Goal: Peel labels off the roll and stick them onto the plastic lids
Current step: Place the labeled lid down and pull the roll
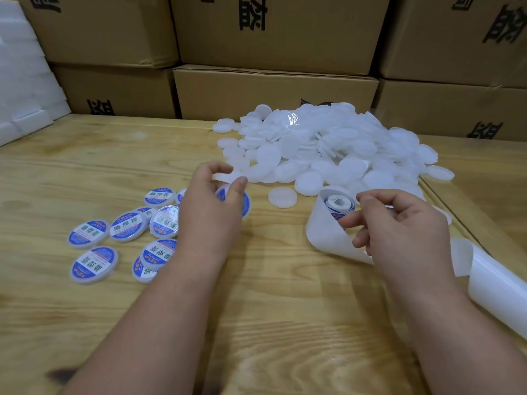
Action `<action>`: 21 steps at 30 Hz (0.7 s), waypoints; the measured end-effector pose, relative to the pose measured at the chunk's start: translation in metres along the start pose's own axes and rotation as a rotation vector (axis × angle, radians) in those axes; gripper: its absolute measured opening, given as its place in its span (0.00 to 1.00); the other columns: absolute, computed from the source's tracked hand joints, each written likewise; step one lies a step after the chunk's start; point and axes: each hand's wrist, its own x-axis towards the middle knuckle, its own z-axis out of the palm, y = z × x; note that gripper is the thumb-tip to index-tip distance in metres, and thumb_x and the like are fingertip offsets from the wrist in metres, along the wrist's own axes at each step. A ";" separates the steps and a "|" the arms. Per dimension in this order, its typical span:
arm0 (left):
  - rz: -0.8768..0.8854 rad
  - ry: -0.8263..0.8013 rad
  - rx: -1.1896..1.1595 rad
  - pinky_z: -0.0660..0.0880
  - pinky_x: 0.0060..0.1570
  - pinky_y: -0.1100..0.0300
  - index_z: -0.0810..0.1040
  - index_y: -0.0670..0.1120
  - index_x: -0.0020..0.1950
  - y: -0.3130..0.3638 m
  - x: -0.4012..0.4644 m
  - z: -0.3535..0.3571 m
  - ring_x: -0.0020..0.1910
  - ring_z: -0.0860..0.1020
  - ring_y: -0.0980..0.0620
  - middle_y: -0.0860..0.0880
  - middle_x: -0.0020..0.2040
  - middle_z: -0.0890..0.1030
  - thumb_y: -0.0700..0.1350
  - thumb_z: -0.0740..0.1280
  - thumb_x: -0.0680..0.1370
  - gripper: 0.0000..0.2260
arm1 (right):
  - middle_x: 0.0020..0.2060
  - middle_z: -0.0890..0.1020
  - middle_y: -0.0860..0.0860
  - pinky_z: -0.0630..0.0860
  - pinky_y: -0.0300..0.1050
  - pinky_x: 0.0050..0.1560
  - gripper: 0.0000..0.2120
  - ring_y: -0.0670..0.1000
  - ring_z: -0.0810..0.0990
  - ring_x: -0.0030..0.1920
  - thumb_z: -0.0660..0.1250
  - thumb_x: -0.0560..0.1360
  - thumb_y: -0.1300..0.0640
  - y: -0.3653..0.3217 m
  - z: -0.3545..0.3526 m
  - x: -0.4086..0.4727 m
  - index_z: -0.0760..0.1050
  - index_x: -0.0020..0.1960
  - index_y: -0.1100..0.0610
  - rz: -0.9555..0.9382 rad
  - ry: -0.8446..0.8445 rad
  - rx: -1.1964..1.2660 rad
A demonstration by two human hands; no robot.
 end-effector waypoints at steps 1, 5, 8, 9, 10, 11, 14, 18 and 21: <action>-0.018 0.008 0.051 0.71 0.36 0.65 0.76 0.61 0.52 -0.003 0.003 -0.006 0.40 0.79 0.60 0.58 0.44 0.80 0.56 0.71 0.78 0.06 | 0.34 0.87 0.48 0.70 0.32 0.25 0.05 0.45 0.76 0.25 0.66 0.79 0.57 0.000 0.000 0.000 0.81 0.46 0.52 -0.001 -0.002 0.003; -0.071 0.045 0.340 0.76 0.43 0.55 0.80 0.57 0.45 -0.011 0.016 -0.022 0.42 0.80 0.54 0.57 0.41 0.82 0.58 0.71 0.77 0.07 | 0.33 0.86 0.49 0.70 0.31 0.25 0.06 0.44 0.76 0.25 0.66 0.78 0.57 0.001 0.000 -0.001 0.81 0.45 0.52 -0.009 -0.006 0.003; -0.077 0.073 0.516 0.72 0.59 0.46 0.81 0.58 0.44 -0.015 0.020 -0.026 0.58 0.74 0.43 0.54 0.46 0.81 0.58 0.69 0.78 0.06 | 0.33 0.86 0.48 0.70 0.31 0.26 0.06 0.44 0.76 0.25 0.67 0.78 0.56 0.003 0.000 -0.001 0.81 0.44 0.52 -0.015 -0.005 -0.008; -0.073 0.099 0.582 0.68 0.61 0.46 0.82 0.58 0.48 -0.016 0.020 -0.026 0.62 0.71 0.42 0.53 0.52 0.80 0.58 0.69 0.78 0.06 | 0.33 0.86 0.48 0.70 0.31 0.26 0.06 0.44 0.76 0.25 0.67 0.78 0.56 0.003 0.001 0.000 0.81 0.44 0.51 -0.017 -0.003 -0.008; -0.067 0.122 0.632 0.64 0.62 0.47 0.82 0.59 0.52 -0.015 0.020 -0.024 0.65 0.67 0.42 0.52 0.58 0.78 0.58 0.70 0.78 0.07 | 0.33 0.86 0.48 0.71 0.31 0.26 0.06 0.44 0.76 0.25 0.67 0.78 0.56 0.003 0.000 0.000 0.81 0.44 0.51 -0.020 -0.002 -0.008; -0.055 0.140 0.645 0.62 0.62 0.47 0.82 0.59 0.56 -0.014 0.019 -0.023 0.66 0.66 0.42 0.52 0.62 0.75 0.57 0.70 0.77 0.09 | 0.32 0.86 0.48 0.71 0.31 0.26 0.06 0.44 0.76 0.25 0.67 0.78 0.56 0.003 0.000 0.000 0.81 0.44 0.51 -0.023 0.000 -0.008; 0.094 0.097 0.602 0.61 0.64 0.48 0.80 0.60 0.60 -0.007 0.013 -0.010 0.66 0.66 0.44 0.53 0.64 0.74 0.53 0.70 0.77 0.11 | 0.31 0.85 0.48 0.71 0.31 0.26 0.06 0.43 0.76 0.25 0.67 0.78 0.56 0.004 0.000 0.001 0.81 0.44 0.51 -0.032 0.005 -0.007; 0.313 -0.304 0.594 0.57 0.70 0.50 0.73 0.62 0.69 0.001 -0.007 0.020 0.72 0.63 0.46 0.58 0.74 0.69 0.49 0.68 0.78 0.20 | 0.30 0.85 0.46 0.70 0.30 0.25 0.07 0.41 0.77 0.25 0.67 0.79 0.57 0.005 0.000 0.001 0.81 0.42 0.51 -0.062 0.009 -0.029; 0.327 -0.535 0.624 0.48 0.74 0.51 0.61 0.64 0.78 -0.002 -0.019 0.036 0.76 0.56 0.50 0.60 0.80 0.61 0.50 0.63 0.81 0.26 | 0.31 0.85 0.44 0.70 0.28 0.28 0.08 0.38 0.79 0.28 0.68 0.78 0.56 0.006 0.000 0.001 0.81 0.42 0.49 -0.116 0.012 -0.085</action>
